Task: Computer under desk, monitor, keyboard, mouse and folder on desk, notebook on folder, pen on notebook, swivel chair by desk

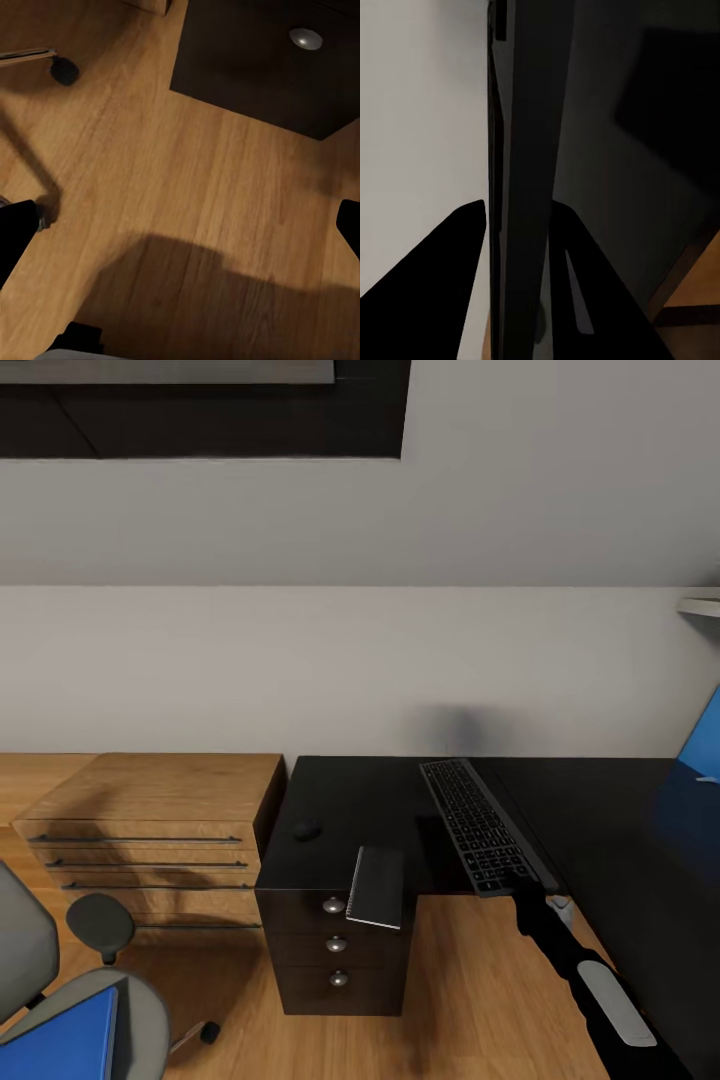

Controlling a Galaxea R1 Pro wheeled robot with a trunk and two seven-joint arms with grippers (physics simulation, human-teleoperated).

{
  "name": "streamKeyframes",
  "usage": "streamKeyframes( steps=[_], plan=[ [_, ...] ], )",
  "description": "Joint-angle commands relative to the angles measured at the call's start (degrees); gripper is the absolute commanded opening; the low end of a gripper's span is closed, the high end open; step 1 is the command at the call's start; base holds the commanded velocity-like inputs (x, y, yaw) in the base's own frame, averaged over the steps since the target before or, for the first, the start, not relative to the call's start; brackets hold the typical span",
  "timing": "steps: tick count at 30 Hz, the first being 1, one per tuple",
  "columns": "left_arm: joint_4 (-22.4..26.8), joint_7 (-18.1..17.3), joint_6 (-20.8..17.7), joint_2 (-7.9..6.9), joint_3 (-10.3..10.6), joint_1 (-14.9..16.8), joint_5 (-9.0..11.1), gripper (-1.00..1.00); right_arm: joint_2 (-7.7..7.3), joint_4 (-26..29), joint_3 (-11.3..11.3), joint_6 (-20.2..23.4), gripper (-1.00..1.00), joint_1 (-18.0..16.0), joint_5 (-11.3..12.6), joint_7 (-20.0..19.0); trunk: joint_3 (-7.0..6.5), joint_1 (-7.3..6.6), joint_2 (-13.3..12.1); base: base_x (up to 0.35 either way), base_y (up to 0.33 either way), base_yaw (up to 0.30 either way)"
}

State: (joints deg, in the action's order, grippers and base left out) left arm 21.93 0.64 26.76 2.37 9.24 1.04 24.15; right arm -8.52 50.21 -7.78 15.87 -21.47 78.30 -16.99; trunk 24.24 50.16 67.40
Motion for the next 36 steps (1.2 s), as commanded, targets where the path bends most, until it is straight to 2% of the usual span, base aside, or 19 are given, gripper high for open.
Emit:
streamKeyframes(
  steps=[1,23,36],
  plan=[
    [-0.04,0.07,0.27,-0.05,0.45,0.04,0.61,1.0,0.03,-0.02,-0.13,0.47,-1.0,-0.03,0.54,-0.15,0.06,0.0,0.04,0.0,0.0,-0.08],
    [-0.04,0.07,0.26,-0.06,0.43,0.04,0.63,1.0,-0.01,-0.03,-0.13,0.57,-1.0,-0.06,0.63,-0.12,0.06,0.0,0.04,0.0,0.0,-0.228],
    [-0.04,0.07,0.31,-0.05,0.43,0.06,0.66,1.0,-0.43,-0.48,-0.13,3.91,-1.0,-0.04,0.46,-2.06,0.06,0.0,0.04,0.0,0.0,-0.032]
  ],
)
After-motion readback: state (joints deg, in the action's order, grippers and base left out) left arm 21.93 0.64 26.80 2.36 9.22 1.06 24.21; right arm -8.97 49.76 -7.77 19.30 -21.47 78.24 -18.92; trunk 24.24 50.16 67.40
